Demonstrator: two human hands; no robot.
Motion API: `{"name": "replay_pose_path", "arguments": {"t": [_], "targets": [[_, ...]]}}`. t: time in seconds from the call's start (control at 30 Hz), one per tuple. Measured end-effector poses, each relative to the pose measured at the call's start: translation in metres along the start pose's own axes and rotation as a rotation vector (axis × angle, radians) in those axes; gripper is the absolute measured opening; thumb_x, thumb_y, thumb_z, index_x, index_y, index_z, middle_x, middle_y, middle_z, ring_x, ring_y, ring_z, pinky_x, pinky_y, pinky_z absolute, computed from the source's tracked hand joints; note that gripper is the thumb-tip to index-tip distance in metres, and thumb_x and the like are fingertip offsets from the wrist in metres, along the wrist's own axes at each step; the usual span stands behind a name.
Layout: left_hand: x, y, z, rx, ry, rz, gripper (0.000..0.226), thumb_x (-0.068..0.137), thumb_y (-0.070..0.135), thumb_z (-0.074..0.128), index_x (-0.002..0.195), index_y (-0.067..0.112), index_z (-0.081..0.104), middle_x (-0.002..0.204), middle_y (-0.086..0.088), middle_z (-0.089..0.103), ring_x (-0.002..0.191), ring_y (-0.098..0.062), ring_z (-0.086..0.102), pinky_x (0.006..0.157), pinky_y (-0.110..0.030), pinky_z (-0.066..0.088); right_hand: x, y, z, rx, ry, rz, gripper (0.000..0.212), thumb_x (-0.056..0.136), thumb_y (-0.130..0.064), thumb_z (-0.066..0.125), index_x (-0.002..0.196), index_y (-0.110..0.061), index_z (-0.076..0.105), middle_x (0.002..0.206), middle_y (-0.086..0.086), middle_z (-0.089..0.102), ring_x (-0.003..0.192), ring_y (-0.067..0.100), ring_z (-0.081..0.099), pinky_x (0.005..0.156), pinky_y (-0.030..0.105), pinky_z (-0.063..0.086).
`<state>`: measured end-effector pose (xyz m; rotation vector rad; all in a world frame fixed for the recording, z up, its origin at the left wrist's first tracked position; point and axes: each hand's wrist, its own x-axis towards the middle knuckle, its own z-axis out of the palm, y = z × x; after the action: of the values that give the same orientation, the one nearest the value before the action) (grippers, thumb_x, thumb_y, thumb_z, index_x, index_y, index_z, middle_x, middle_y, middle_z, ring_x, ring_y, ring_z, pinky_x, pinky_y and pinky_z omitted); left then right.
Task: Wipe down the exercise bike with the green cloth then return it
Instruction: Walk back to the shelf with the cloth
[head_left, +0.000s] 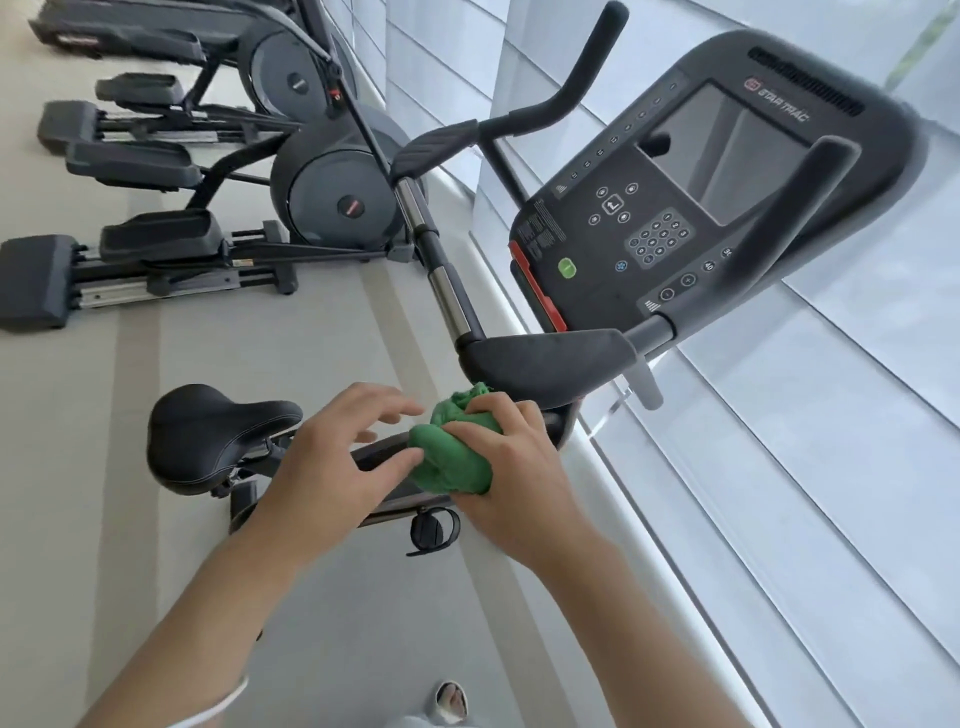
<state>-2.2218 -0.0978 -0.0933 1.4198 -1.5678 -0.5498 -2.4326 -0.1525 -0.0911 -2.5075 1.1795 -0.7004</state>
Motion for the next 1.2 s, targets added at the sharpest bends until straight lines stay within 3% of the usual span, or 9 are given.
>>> {"name": "replay_pose_path", "arguments": {"t": [0.27,0.43,0.67,0.83,1.0,1.07,1.13,1.2], "targets": [[-0.043,-0.011,-0.049,0.057,0.070,-0.089,0.054,0.078,0.023,0.091,0.123,0.039,0.064,0.123,0.013,0.066,0.114,-0.016,0.066,0.089,-0.029,0.058,0.022,-0.050,0.033,0.206,-0.109,-0.011,0.061,0.076,-0.024,0.087,0.133,-0.032,0.067,0.133,-0.009,0.051,0.113,0.021,0.048,0.095,0.034,0.049],[-0.078,-0.011,-0.075,0.077,0.292,-0.191,0.047,0.080,0.002,0.083,0.107,0.036,0.066,0.109,0.010,0.070,0.095,-0.015,0.072,0.082,-0.014,0.055,0.037,-0.084,0.057,0.365,-0.238,-0.110,0.064,0.077,-0.021,0.084,0.137,-0.031,0.065,0.139,-0.011,0.048,0.123,0.019,0.052,0.104,0.029,0.046],[-0.135,-0.008,-0.101,0.224,0.528,-0.319,0.036,0.075,0.003,0.070,0.097,0.031,0.063,0.099,0.006,0.066,0.085,-0.018,0.070,0.079,-0.023,0.057,0.034,-0.117,0.094,0.511,-0.489,-0.271,0.072,0.080,-0.020,0.083,0.146,-0.031,0.057,0.143,-0.012,0.045,0.132,0.014,0.051,0.111,0.032,0.046],[-0.163,-0.006,-0.119,0.368,0.506,-0.296,0.031,0.076,0.004,0.067,0.099,0.025,0.065,0.101,0.009,0.064,0.086,-0.021,0.065,0.077,-0.036,0.057,0.025,-0.140,0.108,0.513,-0.629,-0.312,0.075,0.081,-0.016,0.077,0.149,-0.031,0.050,0.137,-0.015,0.048,0.120,0.009,0.055,0.101,0.030,0.050],[-0.190,-0.006,-0.150,0.499,0.514,-0.259,0.029,0.078,0.002,0.064,0.098,0.023,0.064,0.102,0.014,0.061,0.083,-0.015,0.060,0.074,-0.033,0.052,0.016,-0.170,0.115,0.386,-0.562,-0.297,0.080,0.075,0.000,0.061,0.149,-0.029,0.049,0.143,-0.011,0.049,0.125,0.019,0.055,0.098,0.038,0.053],[-0.200,-0.008,-0.168,0.539,0.523,-0.253,0.029,0.078,0.001,0.063,0.098,0.021,0.066,0.103,0.015,0.063,0.088,-0.007,0.059,0.077,-0.026,0.050,0.014,-0.182,0.115,0.380,-0.540,-0.271,0.077,0.077,0.000,0.059,0.149,-0.027,0.052,0.145,-0.012,0.049,0.124,0.012,0.055,0.100,0.030,0.051],[-0.208,-0.010,-0.184,0.558,0.465,-0.223,0.030,0.078,-0.001,0.062,0.098,0.021,0.068,0.104,0.017,0.066,0.094,-0.006,0.059,0.083,-0.025,0.049,0.013,-0.199,0.115,0.412,-0.527,-0.269,0.069,0.084,-0.008,0.065,0.147,-0.031,0.052,0.143,-0.020,0.049,0.117,0.000,0.053,0.095,0.011,0.045],[-0.215,-0.014,-0.194,0.531,0.401,-0.210,0.033,0.078,-0.003,0.063,0.097,0.023,0.069,0.104,0.019,0.068,0.097,-0.009,0.060,0.086,-0.030,0.050,0.014,-0.222,0.120,0.449,-0.557,-0.288,0.065,0.087,-0.021,0.074,0.146,-0.037,0.052,0.139,-0.026,0.049,0.117,-0.001,0.053,0.093,0.011,0.046]]}}
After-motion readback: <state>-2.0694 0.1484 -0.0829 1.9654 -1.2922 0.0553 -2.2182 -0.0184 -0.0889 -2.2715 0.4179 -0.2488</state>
